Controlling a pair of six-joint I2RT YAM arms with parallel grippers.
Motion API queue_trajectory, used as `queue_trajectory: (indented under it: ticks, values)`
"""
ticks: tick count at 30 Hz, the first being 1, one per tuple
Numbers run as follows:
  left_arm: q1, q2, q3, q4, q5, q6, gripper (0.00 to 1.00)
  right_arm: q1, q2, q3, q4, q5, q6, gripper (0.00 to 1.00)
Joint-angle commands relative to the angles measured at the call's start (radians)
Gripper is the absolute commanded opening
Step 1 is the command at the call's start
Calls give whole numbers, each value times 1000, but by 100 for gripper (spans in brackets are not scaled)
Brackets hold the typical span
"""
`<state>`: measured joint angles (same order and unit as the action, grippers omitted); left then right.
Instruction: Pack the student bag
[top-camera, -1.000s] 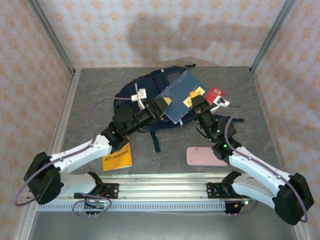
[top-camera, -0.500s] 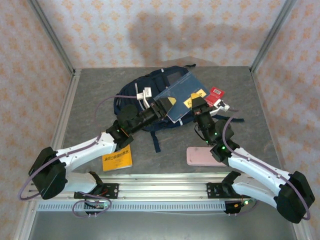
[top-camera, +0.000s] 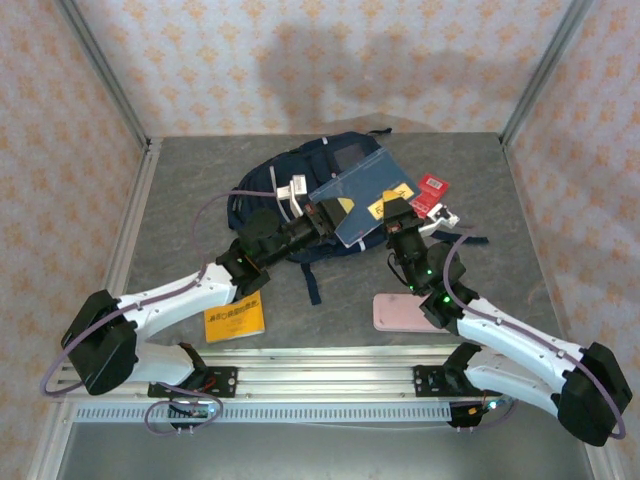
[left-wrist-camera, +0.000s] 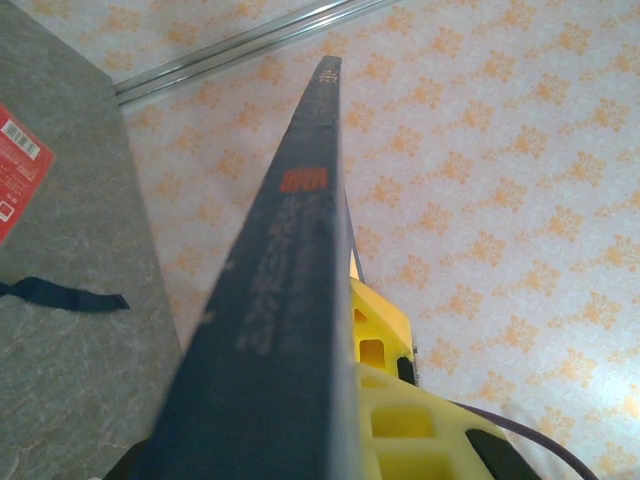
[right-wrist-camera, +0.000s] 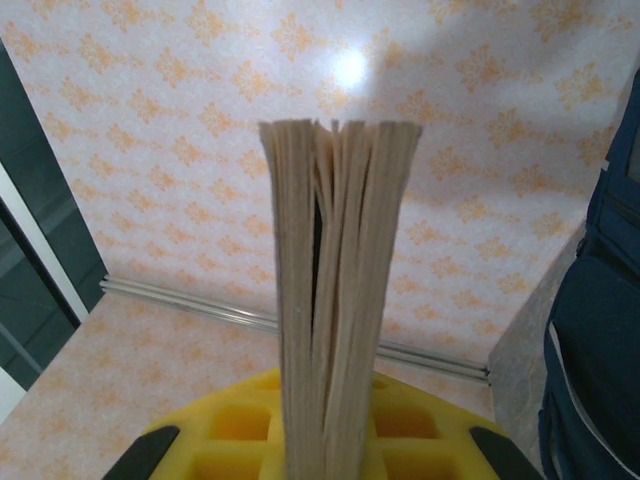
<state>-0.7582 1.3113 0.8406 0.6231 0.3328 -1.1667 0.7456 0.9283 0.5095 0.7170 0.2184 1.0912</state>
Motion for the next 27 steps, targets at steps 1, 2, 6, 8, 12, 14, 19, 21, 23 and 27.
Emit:
queue_trajectory:
  ticks: [1,2,6,8,12,14,19,21,23,27]
  values:
    - [18,-72,71,-108,32,78,0,0,-23,40,-86,5,-115,36]
    - [30,-98,83,-179,31,103,0,0,-32,54,-136,4,-141,46]
    - [94,-229,141,-566,-42,227,0,0,-60,72,-288,35,-222,59]
    - [135,-280,195,-816,-123,282,0,0,-61,80,-343,38,-274,59]
    - [230,-374,228,-1104,-240,363,0,0,35,205,-508,-49,-428,60]
    - [257,-423,219,-1176,-308,403,0,0,135,315,-608,-123,-498,61]
    - [296,-492,209,-1311,-446,494,0,0,416,599,-837,-316,-639,63]
    - [301,-513,211,-1341,-492,527,0,0,492,638,-823,-356,-641,63]
    - [301,-545,212,-1371,-573,552,0,0,592,720,-860,-389,-665,64]
    - [301,-652,158,-1347,-758,575,0,1,805,921,-992,-462,-738,64]
